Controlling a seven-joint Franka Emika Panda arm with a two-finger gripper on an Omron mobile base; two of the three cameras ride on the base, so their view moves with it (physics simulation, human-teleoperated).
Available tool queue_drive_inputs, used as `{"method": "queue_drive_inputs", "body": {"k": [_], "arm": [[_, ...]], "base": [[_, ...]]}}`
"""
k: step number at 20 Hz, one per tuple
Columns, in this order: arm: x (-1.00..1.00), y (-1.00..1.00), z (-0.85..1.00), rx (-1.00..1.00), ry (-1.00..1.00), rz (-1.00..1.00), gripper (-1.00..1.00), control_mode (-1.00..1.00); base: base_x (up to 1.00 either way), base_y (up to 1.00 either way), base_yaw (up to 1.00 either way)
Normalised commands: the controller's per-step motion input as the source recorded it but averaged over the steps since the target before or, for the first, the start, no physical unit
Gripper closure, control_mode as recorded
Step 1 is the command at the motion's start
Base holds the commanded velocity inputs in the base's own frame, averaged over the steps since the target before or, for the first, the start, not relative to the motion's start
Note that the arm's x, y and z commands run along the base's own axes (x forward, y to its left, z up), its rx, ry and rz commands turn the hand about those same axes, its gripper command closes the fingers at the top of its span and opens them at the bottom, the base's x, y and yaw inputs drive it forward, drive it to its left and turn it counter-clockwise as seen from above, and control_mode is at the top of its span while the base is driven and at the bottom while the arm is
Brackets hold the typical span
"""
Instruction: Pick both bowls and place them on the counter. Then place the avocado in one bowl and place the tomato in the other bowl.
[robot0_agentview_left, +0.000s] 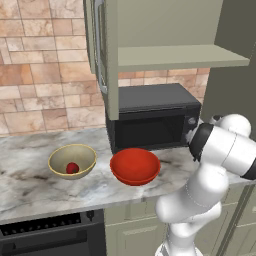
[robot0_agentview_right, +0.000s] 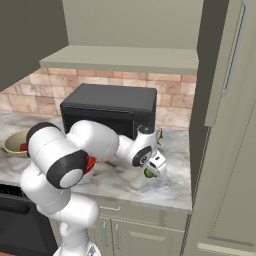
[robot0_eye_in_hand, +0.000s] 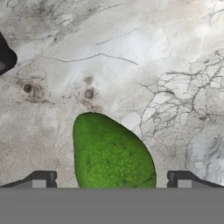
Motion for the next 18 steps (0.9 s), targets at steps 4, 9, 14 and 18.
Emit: {"method": "queue_drive_inputs", "body": {"k": [4, 9, 14, 18], "arm": [[0.01, 0.05, -0.09, 0.0, 0.0, 0.0, -1.0, -1.0], [0.0, 0.0, -0.24, 0.0, 0.07, 0.0, 1.0, -1.0], [0.0, 0.0, -0.14, 0.0, 0.04, 0.0, 1.0, -1.0], [-0.08, 0.0, 0.1, 0.0, -0.01, 0.02, 1.0, -1.0]], "base": [[0.0, 0.0, 0.0], [0.0, 0.0, 0.0], [0.0, 0.0, 0.0], [0.0, 0.0, 0.0]]}}
